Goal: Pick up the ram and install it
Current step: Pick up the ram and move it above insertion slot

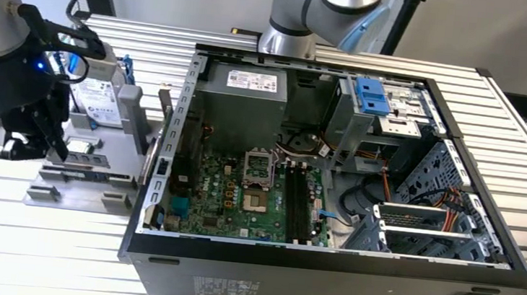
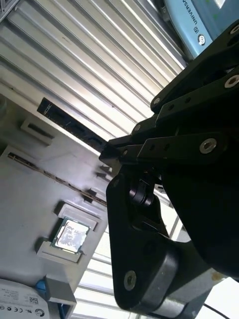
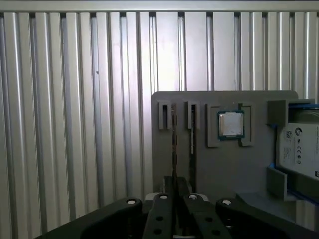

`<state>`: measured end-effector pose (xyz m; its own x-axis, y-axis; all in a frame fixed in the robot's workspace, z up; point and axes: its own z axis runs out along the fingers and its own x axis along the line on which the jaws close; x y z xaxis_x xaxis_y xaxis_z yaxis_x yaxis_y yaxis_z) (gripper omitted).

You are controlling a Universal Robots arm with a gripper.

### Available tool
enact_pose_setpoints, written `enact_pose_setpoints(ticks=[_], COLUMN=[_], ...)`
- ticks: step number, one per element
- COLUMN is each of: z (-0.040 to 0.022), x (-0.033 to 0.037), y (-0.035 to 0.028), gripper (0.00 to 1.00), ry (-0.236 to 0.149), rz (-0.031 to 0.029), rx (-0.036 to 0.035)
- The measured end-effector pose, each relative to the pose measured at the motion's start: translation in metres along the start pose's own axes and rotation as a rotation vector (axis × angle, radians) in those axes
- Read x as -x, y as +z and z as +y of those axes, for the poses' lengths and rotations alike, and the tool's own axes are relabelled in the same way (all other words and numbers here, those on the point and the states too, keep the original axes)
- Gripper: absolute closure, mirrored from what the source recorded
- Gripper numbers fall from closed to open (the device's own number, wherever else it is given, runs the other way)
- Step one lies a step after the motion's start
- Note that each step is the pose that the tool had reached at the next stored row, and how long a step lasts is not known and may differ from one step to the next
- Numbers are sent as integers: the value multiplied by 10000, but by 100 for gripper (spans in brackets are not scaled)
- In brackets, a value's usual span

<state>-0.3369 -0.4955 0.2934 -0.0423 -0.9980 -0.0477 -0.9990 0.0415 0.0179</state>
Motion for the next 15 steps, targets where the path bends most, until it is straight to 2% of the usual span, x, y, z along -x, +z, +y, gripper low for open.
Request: enact_pose_setpoints(ticks=[11, 15], z=[5, 15], x=[11, 22], y=[-216, -267], gripper=[100, 100], ry=[1, 1], rz=[-1, 16], rx=[-2, -10])
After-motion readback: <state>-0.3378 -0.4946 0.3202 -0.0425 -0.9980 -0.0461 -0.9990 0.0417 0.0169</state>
